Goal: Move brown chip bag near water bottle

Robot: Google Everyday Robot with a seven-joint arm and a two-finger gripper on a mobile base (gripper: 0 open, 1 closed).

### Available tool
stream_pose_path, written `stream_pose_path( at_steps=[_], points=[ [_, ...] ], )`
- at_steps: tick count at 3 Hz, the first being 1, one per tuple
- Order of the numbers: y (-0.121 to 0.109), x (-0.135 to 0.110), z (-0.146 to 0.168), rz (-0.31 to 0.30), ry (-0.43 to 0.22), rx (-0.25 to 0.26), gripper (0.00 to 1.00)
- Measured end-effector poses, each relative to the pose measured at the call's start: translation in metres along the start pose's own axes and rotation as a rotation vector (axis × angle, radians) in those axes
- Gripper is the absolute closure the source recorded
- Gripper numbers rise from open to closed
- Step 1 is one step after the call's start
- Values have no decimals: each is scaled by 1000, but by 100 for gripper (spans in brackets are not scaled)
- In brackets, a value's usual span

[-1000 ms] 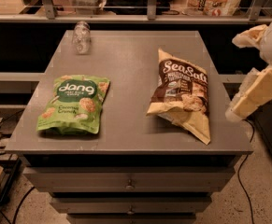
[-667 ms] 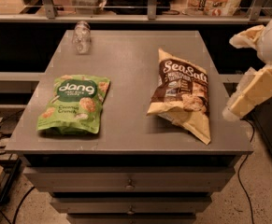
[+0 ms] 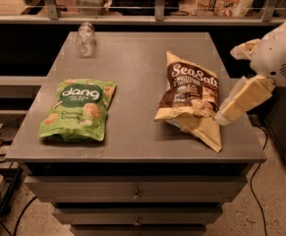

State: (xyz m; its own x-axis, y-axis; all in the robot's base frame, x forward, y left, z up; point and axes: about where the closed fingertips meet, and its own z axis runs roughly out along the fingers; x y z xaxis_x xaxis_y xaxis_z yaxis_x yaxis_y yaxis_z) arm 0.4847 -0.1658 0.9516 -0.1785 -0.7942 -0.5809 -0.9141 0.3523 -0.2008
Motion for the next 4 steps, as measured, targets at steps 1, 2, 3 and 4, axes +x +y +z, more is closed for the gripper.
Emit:
stream_pose_path(
  at_steps=[1, 2, 3, 4],
  points=[
    [-11, 1, 26, 33, -23, 22, 0],
    [-15, 6, 54, 76, -39, 31, 0],
    [-11, 12, 80, 116, -51, 10, 0],
    [-3, 16, 103, 156, -70, -26, 0]
  ],
)
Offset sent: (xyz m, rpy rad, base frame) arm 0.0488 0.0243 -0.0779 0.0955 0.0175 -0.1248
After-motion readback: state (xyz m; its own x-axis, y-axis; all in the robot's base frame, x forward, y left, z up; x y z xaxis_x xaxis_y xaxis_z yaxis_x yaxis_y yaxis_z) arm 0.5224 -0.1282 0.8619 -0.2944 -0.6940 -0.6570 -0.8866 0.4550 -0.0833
